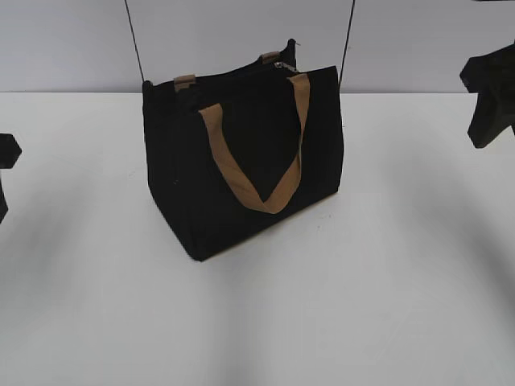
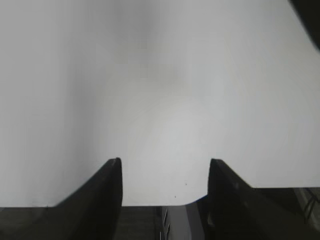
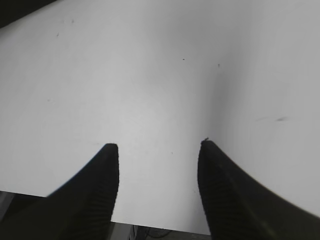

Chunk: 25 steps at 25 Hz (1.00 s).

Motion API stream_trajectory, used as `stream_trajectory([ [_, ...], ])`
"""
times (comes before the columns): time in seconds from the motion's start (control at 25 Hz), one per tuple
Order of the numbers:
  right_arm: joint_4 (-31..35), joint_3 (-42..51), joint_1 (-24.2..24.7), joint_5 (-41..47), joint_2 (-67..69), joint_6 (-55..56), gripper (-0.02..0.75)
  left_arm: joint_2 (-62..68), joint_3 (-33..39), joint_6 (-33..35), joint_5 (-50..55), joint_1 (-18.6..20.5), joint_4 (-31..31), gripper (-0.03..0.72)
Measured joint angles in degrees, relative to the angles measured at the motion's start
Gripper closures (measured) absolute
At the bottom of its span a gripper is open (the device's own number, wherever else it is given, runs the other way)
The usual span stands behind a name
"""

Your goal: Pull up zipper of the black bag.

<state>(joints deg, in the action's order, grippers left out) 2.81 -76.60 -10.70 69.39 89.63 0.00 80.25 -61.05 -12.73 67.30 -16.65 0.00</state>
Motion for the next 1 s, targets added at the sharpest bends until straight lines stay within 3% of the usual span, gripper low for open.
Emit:
stream_trajectory([
  [0.44,4.6,21.6,0.3,0.1,-23.7,-2.6,0.349,-8.1,1.5,0.1,1.9,0.0,-1.7,0.282],
  [0.8,4.9,38.7,0.3,0.5,-52.4,-2.7,0.349,-36.4,15.4,0.1,2.3,0.0,-1.4,0.284],
  [1.0,5.0,43.8,0.3,0.6,-66.3,-2.7,0.349,-50.7,23.0,0.7,1.1,0.0,-0.7,0.307],
])
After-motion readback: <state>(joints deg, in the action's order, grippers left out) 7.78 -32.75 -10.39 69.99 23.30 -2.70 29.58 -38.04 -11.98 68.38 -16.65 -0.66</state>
